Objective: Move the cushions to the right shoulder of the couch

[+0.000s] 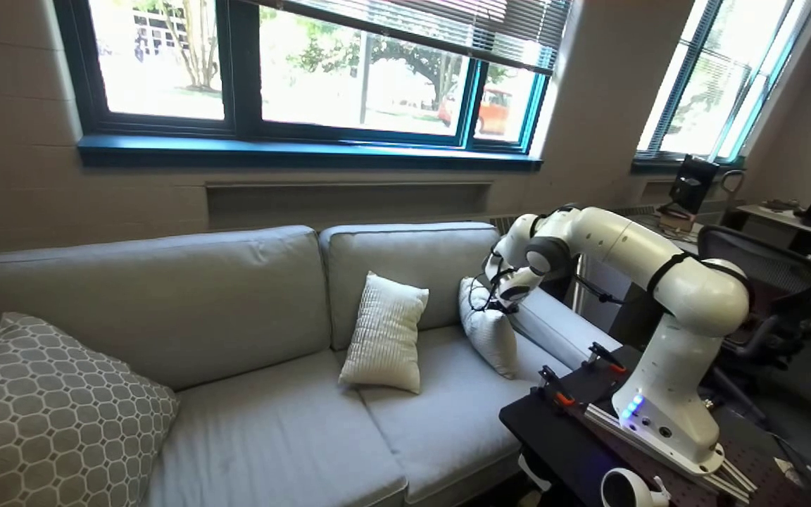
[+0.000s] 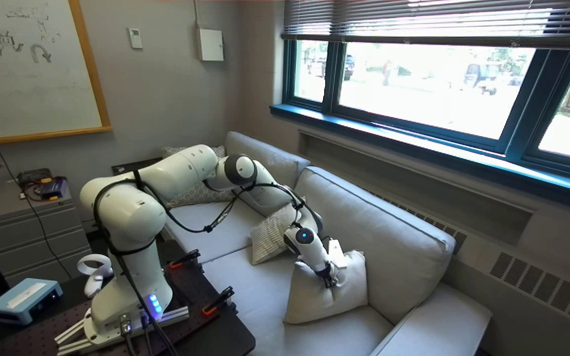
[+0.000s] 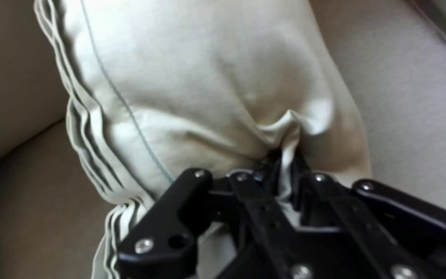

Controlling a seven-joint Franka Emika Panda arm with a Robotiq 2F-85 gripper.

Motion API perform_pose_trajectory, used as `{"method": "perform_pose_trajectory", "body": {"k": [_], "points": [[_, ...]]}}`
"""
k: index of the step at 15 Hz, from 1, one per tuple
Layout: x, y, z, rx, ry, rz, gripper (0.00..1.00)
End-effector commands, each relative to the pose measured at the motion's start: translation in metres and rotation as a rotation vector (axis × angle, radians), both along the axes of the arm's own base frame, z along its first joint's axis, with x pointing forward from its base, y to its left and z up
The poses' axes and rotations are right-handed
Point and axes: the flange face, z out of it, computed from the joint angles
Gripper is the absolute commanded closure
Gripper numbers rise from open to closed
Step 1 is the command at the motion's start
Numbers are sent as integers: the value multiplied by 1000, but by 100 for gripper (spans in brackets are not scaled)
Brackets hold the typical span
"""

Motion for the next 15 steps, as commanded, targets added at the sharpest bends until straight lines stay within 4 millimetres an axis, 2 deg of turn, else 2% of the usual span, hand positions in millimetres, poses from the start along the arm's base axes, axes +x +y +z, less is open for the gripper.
{"method": "perform_pose_trajectory", "body": {"k": [1,5,8,9,11,15], "points": [[-18,-53,-3,-14,1,-40,95],[-49,-108,-11,-67,28,-127,95],[-69,-132,-13,-171,60,-250,94],[-72,-136,-12,-213,66,-299,94],[-72,-131,-11,-285,64,-361,94],[-66,-109,-9,-425,52,-454,94]]}}
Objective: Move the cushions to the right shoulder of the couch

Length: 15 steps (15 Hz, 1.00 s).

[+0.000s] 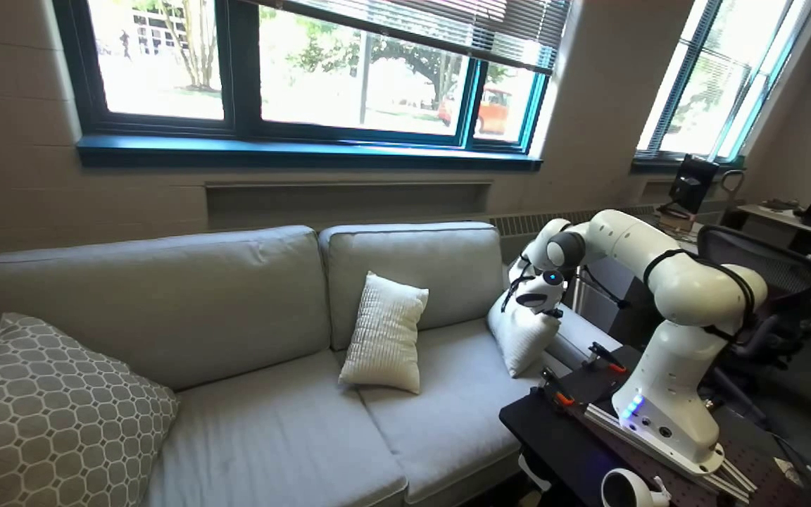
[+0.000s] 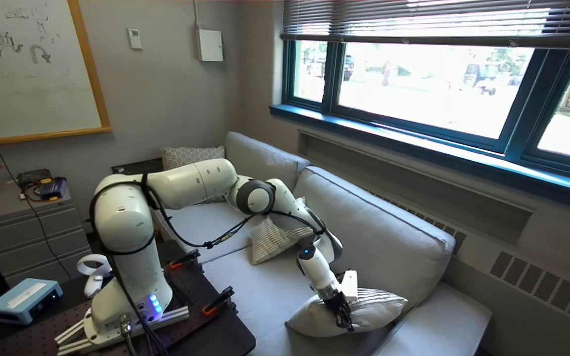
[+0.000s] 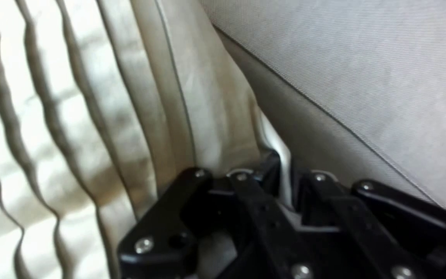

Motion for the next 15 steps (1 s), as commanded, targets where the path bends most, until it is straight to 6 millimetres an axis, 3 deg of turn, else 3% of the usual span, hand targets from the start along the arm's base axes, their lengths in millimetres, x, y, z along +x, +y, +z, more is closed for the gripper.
{"method": "perform_pose_trajectory", "body": {"k": [1,2,6,8,10,15], "points": [[7,10,12,-167,-45,-66,94],[4,10,39,-188,-53,-100,94],[-9,10,77,-343,-71,-146,94],[-24,2,102,-400,-70,-169,94],[-34,-4,104,-416,-48,-175,94],[-20,8,59,-299,-52,-172,94]]}}
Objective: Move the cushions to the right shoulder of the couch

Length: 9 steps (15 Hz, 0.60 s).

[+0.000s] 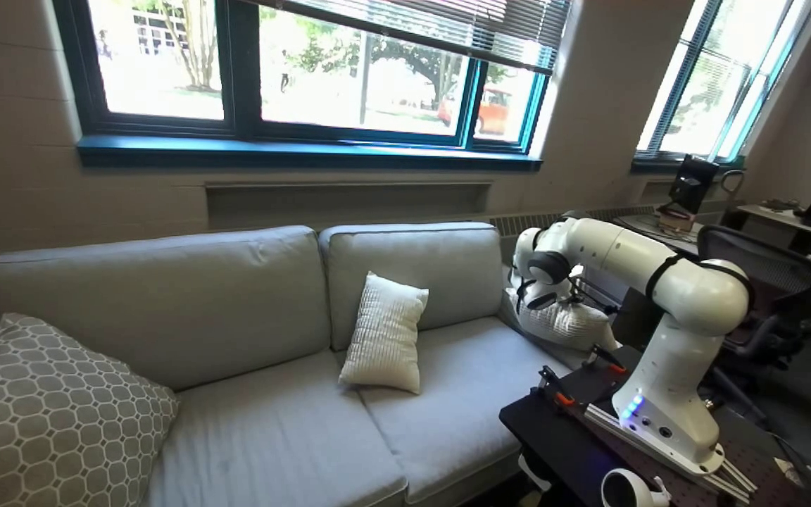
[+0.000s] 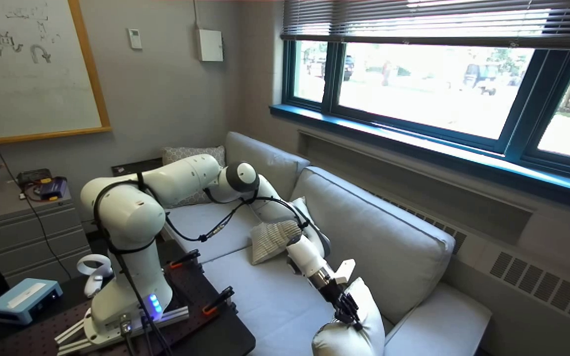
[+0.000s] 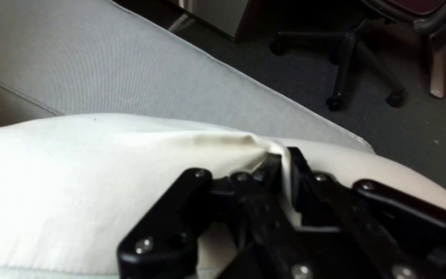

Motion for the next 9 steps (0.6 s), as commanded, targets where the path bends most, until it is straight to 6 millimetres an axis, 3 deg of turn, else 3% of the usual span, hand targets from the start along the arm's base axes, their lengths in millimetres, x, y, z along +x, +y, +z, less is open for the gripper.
{"method": "perform_pose_trajectory", "body": {"k": [1,4,9], "points": [[17,11,-19,67,-47,4,94],[45,30,-36,202,-113,63,94],[89,49,-21,403,-235,172,94]]}}
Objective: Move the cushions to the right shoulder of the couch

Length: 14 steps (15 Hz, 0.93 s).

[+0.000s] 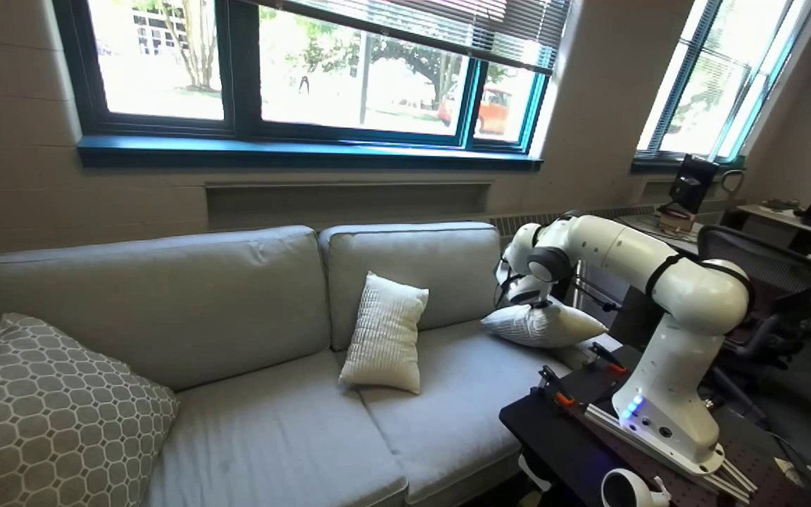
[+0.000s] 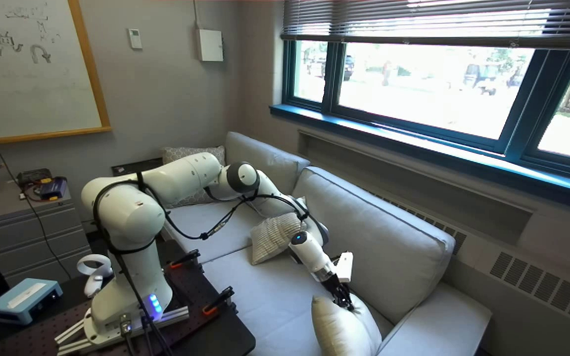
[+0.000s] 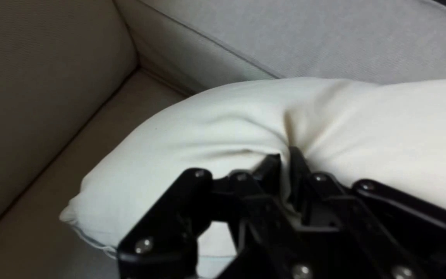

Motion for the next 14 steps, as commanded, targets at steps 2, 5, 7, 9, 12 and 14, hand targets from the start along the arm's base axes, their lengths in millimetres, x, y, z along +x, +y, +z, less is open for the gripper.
{"method": "perform_pose_trajectory", "body": {"k": [2,5,7,9,12,14], "points": [[33,4,25,150,-140,40,94],[36,1,34,199,-208,28,94],[36,-3,37,239,-256,8,94],[39,-5,39,306,-321,7,94],[46,-4,40,410,-406,84,94],[43,-7,39,501,-467,142,94]]}}
